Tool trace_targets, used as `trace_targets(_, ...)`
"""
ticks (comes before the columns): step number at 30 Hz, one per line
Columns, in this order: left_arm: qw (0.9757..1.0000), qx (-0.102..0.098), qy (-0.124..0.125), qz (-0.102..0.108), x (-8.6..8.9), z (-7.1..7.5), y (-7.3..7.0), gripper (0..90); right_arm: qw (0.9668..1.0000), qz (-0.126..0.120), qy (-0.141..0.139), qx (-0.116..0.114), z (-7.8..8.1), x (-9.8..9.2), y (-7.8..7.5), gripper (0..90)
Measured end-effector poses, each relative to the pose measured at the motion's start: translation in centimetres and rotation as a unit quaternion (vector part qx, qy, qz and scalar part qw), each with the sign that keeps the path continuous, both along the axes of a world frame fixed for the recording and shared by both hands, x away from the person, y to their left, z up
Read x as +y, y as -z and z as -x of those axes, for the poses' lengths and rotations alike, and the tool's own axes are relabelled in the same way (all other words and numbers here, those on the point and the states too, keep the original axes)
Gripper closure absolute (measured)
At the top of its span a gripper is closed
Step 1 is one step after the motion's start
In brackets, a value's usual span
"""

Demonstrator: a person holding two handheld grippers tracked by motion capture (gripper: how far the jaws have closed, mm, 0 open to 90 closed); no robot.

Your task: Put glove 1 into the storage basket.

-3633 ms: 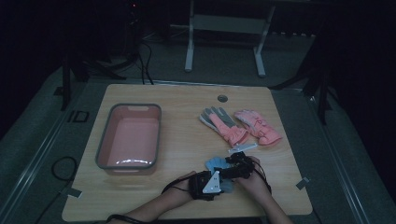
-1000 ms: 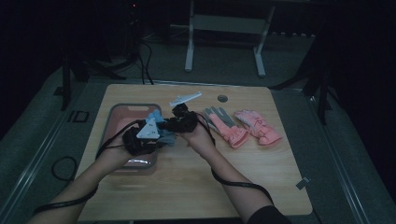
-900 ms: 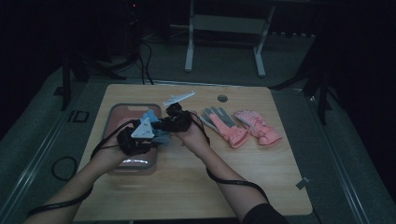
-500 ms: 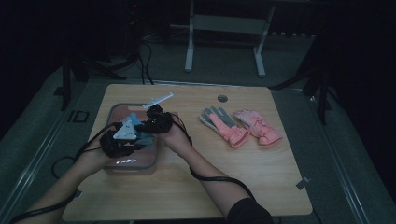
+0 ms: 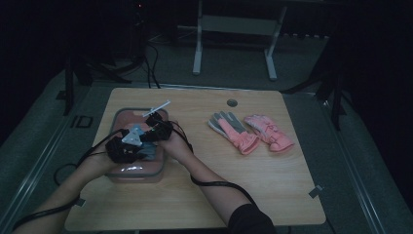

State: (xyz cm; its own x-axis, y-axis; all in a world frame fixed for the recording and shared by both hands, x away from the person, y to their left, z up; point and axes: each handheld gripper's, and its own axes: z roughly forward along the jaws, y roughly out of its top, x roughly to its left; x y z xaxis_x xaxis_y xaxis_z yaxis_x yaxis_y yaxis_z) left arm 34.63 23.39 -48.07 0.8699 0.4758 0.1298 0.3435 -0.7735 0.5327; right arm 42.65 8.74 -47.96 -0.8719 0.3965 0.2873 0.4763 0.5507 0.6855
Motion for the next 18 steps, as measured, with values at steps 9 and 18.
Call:
trace_targets(9, 0.9995, 0.03, -0.004, -0.011, 0.4, -1.8, 0.9, 76.6, 0.9986, 0.035, 0.027, 0.028, -1.1, 1.0, 0.7, 65.1)
trace_targets(18, 0.998, 0.057, -0.009, -0.026, 0.1, -2.4, 1.3, 71.9, 0.9987, 0.036, 0.035, 0.009, -1.1, 0.2, 0.2, 46.0)
